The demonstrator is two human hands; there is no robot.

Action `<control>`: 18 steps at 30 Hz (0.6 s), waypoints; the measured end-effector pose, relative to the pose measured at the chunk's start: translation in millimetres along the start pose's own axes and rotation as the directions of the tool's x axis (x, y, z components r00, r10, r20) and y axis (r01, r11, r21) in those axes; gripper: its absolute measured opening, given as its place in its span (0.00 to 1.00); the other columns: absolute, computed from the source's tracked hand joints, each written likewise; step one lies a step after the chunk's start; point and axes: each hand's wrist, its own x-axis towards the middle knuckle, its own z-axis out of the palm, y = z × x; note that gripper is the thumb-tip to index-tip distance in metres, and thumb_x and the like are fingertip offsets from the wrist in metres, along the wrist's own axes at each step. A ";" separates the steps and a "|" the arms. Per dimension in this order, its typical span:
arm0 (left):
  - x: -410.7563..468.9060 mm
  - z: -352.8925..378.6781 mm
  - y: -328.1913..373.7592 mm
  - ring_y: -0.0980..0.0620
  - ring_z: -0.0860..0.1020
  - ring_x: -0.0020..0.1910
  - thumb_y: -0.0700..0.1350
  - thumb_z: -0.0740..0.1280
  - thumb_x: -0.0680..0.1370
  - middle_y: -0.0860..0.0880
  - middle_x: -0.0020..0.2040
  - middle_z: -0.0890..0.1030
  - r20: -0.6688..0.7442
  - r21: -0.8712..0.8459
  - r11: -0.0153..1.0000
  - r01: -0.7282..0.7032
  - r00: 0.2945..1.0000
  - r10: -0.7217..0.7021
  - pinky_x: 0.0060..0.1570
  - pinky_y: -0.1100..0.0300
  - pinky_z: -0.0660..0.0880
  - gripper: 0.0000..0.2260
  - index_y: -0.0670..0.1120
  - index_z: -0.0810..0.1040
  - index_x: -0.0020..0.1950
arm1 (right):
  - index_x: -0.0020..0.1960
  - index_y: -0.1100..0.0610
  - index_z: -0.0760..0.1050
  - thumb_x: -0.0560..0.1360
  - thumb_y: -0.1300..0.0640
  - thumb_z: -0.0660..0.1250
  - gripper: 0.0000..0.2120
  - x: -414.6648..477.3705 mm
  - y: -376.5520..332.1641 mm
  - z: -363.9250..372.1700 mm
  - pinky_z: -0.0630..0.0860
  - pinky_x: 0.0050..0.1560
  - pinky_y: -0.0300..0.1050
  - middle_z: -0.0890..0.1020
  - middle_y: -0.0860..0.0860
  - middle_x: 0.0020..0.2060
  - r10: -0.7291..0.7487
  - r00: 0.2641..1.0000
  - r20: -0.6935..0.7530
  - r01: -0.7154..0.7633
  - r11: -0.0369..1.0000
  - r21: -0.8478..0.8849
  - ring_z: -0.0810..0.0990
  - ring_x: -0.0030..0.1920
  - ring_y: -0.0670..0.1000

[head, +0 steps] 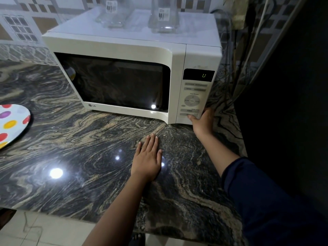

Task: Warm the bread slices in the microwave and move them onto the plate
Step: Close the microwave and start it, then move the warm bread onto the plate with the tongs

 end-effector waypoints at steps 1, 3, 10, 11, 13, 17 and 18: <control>0.0 -0.1 0.0 0.56 0.40 0.76 0.59 0.32 0.74 0.52 0.78 0.44 0.001 -0.001 1.000 0.001 1.000 -0.001 0.74 0.55 0.37 0.33 0.48 0.44 0.77 | 0.60 0.68 0.66 0.71 0.64 0.71 0.22 -0.6 -1.3 -0.2 0.68 0.52 0.40 0.72 0.61 0.60 0.005 1.000 0.000 -0.005 1.000 0.004 0.74 0.60 0.58; -0.4 -1.0 -0.3 0.56 0.40 0.76 0.58 0.34 0.76 0.52 0.78 0.43 0.013 0.007 1.000 0.004 1.000 -0.004 0.74 0.56 0.37 0.30 0.48 0.44 0.77 | 0.60 0.67 0.66 0.71 0.65 0.71 0.22 -2.4 -4.5 -2.4 0.68 0.52 0.40 0.72 0.61 0.60 0.021 1.000 0.009 -0.021 1.000 0.000 0.74 0.60 0.57; -1.5 -5.9 1.3 0.56 0.40 0.76 0.54 0.43 0.82 0.51 0.78 0.43 0.040 -0.015 1.000 0.007 0.999 -0.006 0.74 0.56 0.37 0.25 0.48 0.44 0.77 | 0.60 0.66 0.68 0.73 0.59 0.69 0.20 -2.2 -34.6 -24.0 0.69 0.48 0.43 0.75 0.60 0.59 0.012 0.999 0.036 -0.011 0.999 -0.040 0.76 0.58 0.58; -2.2 -6.5 2.0 0.55 0.41 0.76 0.54 0.43 0.82 0.51 0.78 0.44 0.037 -0.017 1.000 0.008 0.999 -0.007 0.74 0.56 0.37 0.25 0.48 0.44 0.77 | 0.60 0.66 0.69 0.74 0.59 0.69 0.19 -1.6 -41.7 -29.1 0.69 0.47 0.42 0.76 0.60 0.58 -0.004 1.000 0.028 0.005 1.000 -0.026 0.76 0.57 0.58; -1.8 -9.3 3.5 0.54 0.44 0.77 0.54 0.45 0.81 0.51 0.78 0.47 0.022 -0.032 0.999 0.017 1.000 -0.016 0.74 0.56 0.39 0.25 0.48 0.48 0.77 | 0.58 0.65 0.69 0.74 0.60 0.68 0.16 1.3 -57.5 -40.5 0.69 0.47 0.42 0.77 0.59 0.55 -0.063 0.998 0.012 0.063 0.998 -0.006 0.77 0.55 0.58; 13.4 -27.4 9.4 0.46 0.62 0.72 0.47 0.58 0.79 0.44 0.72 0.65 0.012 -0.278 0.958 0.073 0.997 -0.073 0.71 0.57 0.56 0.21 0.43 0.63 0.72 | 0.55 0.64 0.72 0.74 0.61 0.67 0.11 9.6 -94.6 -64.1 0.71 0.48 0.43 0.78 0.60 0.53 -0.294 0.953 -0.071 0.292 0.955 -0.047 0.78 0.53 0.58; 19.1 -36.8 13.6 0.44 0.66 0.69 0.44 0.60 0.79 0.42 0.69 0.69 0.007 -0.352 0.933 0.076 0.997 -0.078 0.68 0.57 0.60 0.20 0.41 0.65 0.70 | 0.55 0.64 0.72 0.74 0.61 0.66 0.11 10.0 -104.4 -69.4 0.71 0.50 0.44 0.78 0.60 0.53 -0.378 0.919 -0.110 0.372 0.925 -0.071 0.77 0.54 0.58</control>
